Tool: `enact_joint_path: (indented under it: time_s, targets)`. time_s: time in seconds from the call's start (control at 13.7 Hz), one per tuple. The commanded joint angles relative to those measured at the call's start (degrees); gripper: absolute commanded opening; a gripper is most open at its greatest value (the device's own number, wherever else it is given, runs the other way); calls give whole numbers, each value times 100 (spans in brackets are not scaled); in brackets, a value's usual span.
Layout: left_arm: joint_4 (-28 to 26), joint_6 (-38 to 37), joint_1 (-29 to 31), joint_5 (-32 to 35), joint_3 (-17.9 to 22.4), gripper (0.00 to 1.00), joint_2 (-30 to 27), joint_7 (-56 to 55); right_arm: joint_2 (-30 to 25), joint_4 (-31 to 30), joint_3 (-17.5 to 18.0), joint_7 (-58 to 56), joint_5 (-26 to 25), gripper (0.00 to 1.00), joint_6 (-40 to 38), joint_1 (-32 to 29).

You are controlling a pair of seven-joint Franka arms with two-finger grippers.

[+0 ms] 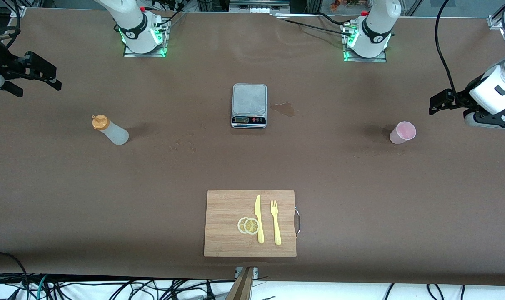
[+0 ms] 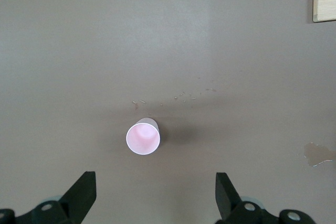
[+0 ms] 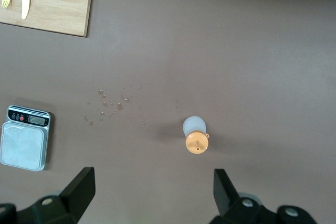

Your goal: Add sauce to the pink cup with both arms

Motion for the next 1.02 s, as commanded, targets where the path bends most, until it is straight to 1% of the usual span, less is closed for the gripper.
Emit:
enact_joint_path:
  time_s: [0.0,0.07,0.36,0.8,0.95]
  targets:
    - [56,-109,-9,-111,46,100,18,121,-37,41,5,-74,17,100,-203,-11]
    - [47,-118,0,-111,46,100,18,138,-37,50,5,-66,17,100,-335,-11]
    - [29,-223,61,-76,72,100,18,182,-142,67,-57,-74,0,100,-441,-20]
    - [3,-188,228,-129,73,100,62,191,-169,67,-30,-13,-9,100,-433,-11]
    - [38,-109,263,-94,73,100,271,357,-178,67,-22,-39,-9,100,-468,-11]
